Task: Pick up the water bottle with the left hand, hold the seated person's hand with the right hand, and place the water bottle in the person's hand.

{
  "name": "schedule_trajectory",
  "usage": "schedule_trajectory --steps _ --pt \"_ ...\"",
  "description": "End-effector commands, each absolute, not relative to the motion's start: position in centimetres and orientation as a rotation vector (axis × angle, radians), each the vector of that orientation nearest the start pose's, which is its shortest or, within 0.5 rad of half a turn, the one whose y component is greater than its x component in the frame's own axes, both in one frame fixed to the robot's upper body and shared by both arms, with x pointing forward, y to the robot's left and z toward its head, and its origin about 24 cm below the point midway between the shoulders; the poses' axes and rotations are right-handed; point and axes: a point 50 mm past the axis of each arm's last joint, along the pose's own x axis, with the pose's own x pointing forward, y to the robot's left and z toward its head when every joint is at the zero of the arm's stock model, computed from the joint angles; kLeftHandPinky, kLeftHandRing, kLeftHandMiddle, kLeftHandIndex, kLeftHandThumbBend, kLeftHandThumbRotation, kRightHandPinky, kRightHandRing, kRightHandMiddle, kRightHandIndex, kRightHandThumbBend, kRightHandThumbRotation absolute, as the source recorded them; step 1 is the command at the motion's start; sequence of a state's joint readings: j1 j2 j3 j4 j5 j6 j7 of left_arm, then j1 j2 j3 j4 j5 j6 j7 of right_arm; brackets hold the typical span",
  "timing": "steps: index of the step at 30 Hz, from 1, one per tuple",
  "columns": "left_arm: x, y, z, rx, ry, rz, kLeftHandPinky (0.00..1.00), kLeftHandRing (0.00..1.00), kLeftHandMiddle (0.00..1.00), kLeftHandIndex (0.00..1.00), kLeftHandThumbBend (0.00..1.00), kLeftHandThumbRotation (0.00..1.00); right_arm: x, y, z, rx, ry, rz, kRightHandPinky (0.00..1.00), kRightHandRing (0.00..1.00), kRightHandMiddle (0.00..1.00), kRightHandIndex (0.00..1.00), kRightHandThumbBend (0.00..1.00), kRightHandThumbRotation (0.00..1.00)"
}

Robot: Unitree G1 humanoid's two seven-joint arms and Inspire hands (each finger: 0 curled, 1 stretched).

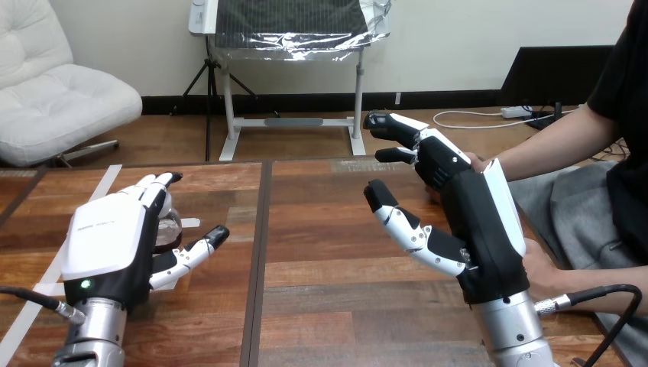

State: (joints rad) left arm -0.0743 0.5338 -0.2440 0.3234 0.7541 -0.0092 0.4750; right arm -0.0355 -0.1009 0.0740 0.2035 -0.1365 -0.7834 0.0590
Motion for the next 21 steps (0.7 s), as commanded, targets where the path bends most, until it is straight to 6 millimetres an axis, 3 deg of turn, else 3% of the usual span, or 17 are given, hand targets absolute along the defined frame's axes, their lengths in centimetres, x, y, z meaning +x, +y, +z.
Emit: schedule_trajectory --steps 1,21 --pt "25.49 23.75 1.69 1.343 -0.037 0.123 0.83 0.86 0.88 0.88 0.62 0.94 24.75 -13.01 8.91 -0.198 -0.692 0.228 0.72 0.83 0.83 0.77 0.4 0.27" --pt "25.61 24.12 1.62 1.334 -0.005 0.14 0.87 0.88 0.9 0.89 0.61 0.94 24.72 -13.05 8.98 -0.205 -0.694 0.225 0.73 0.82 0.83 0.77 0.4 0.26"
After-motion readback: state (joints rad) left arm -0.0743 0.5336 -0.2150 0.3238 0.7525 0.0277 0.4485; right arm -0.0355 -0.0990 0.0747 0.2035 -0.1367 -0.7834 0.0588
